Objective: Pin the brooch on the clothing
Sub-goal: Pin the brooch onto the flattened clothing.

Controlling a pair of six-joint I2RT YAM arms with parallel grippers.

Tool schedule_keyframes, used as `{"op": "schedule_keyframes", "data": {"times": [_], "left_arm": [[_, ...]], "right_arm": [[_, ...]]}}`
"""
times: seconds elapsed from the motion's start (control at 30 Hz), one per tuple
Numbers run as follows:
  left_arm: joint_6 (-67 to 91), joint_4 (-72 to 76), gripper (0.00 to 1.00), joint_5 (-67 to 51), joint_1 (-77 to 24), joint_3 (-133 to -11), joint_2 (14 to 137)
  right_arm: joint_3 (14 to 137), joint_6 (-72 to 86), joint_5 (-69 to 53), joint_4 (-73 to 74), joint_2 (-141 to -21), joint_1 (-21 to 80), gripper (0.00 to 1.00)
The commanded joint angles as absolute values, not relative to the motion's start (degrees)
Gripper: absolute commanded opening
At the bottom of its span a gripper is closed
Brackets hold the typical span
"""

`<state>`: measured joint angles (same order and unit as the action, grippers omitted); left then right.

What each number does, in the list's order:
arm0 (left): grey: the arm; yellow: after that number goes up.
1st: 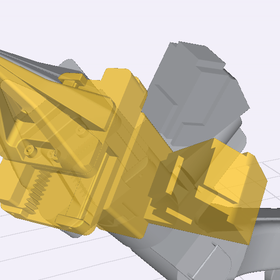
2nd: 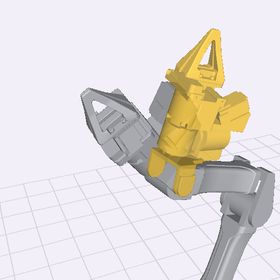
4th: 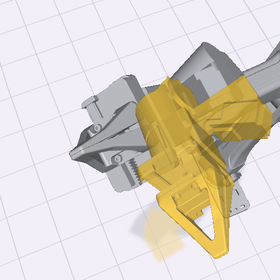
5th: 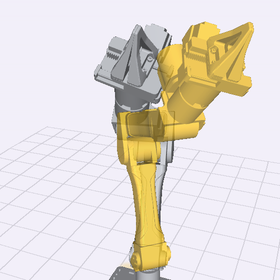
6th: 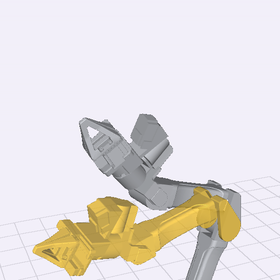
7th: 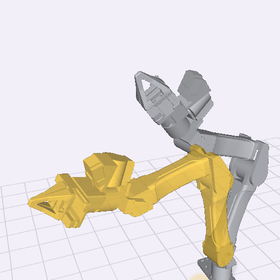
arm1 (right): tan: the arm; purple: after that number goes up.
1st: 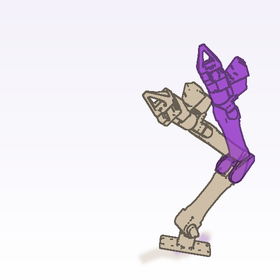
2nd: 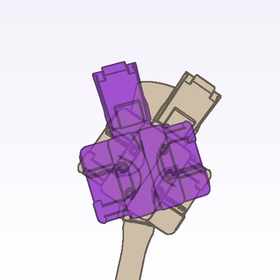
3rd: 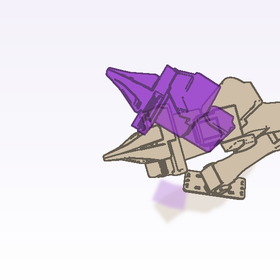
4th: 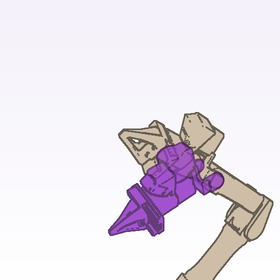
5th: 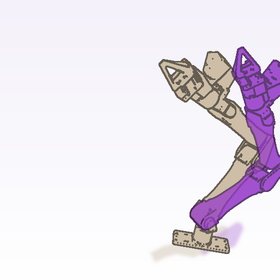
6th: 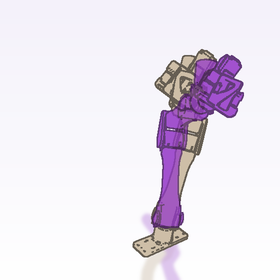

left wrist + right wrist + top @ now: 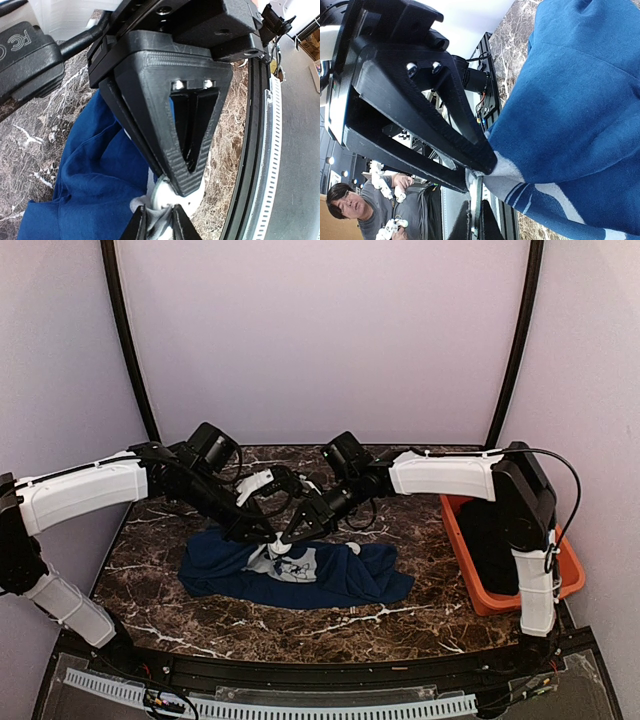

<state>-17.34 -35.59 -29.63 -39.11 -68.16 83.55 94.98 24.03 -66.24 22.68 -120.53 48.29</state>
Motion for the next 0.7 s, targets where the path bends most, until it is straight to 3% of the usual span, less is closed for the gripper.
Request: {"op": "schedule_keyframes", "data": {"times": [0.0,0.67], "left_arm": [[-17.4,-35.1,0.18,-32.4,-38.8,-67.3,83.3],[-17.9,-35.9,0.19,-34.7,-38.9,-67.6,84.2]], "right_arm": [[96.9,23.4,-68.8,21.0,-118.9,48.3,0.00],[96.6,23.8,-68.7,20.6,-118.8,47.8,0.00]]}}
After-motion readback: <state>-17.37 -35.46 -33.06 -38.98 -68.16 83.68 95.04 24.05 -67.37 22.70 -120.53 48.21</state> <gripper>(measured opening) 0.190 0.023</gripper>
